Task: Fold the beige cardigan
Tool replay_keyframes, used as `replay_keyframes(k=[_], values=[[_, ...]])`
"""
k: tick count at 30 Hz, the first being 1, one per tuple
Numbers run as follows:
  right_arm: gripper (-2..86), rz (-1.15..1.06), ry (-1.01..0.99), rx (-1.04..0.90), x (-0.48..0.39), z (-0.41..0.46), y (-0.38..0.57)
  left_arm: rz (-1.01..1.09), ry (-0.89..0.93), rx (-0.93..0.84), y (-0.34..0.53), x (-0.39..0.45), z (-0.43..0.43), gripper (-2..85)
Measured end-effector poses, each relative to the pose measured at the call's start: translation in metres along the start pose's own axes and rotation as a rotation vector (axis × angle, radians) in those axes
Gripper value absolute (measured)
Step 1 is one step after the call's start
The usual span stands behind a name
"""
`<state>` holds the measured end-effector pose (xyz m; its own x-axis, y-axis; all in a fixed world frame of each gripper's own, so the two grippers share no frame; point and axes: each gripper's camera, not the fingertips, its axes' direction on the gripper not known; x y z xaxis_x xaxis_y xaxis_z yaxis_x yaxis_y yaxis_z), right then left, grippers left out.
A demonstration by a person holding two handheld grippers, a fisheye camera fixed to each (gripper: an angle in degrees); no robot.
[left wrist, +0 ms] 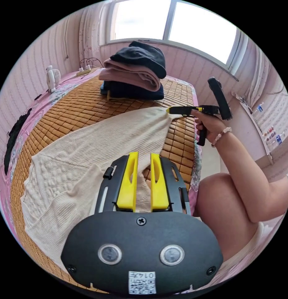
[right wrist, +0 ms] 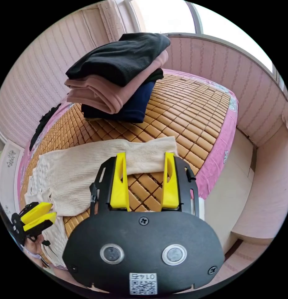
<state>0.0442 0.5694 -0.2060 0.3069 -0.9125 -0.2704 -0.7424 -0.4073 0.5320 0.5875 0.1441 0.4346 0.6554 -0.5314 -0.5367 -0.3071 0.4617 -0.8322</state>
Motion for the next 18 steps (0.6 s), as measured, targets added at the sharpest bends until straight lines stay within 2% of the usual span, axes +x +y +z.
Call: replay_keyframes(k=[3, 6, 9, 11, 15, 18], values=[[13.0, -0.04, 0.078, 0.003, -0.008, 0.0, 0.007, 0.052, -0.005, -0.049, -0.01, 0.021, 0.021, 7.5], [5.7, -0.022, 0.079, 0.009, -0.005, -0.005, 0.012, 0.066, -0.11, -0.116, -0.009, 0.025, 0.042, 6.8], [2.5, 0.003, -0.032, -0.013, 0.003, -0.01, 0.014, 0.063, -0.052, -0.112, -0.002, 0.015, 0.043, 3.2], [2.0, 0.035, -0.084, 0.055, 0.008, -0.016, 0.019, 0.022, -0.013, -0.112, 0.003, 0.004, 0.039, 0.1], [1.6, 0.077, -0.324, 0.193, 0.018, -0.036, 0.03, -0.036, 0.0, -0.047, 0.017, -0.008, 0.025, -0.8], [1.5, 0.002, -0.422, 0.317, 0.0, -0.065, 0.039, -0.077, 0.007, 0.016, 0.029, -0.016, 0.005, -0.8]])
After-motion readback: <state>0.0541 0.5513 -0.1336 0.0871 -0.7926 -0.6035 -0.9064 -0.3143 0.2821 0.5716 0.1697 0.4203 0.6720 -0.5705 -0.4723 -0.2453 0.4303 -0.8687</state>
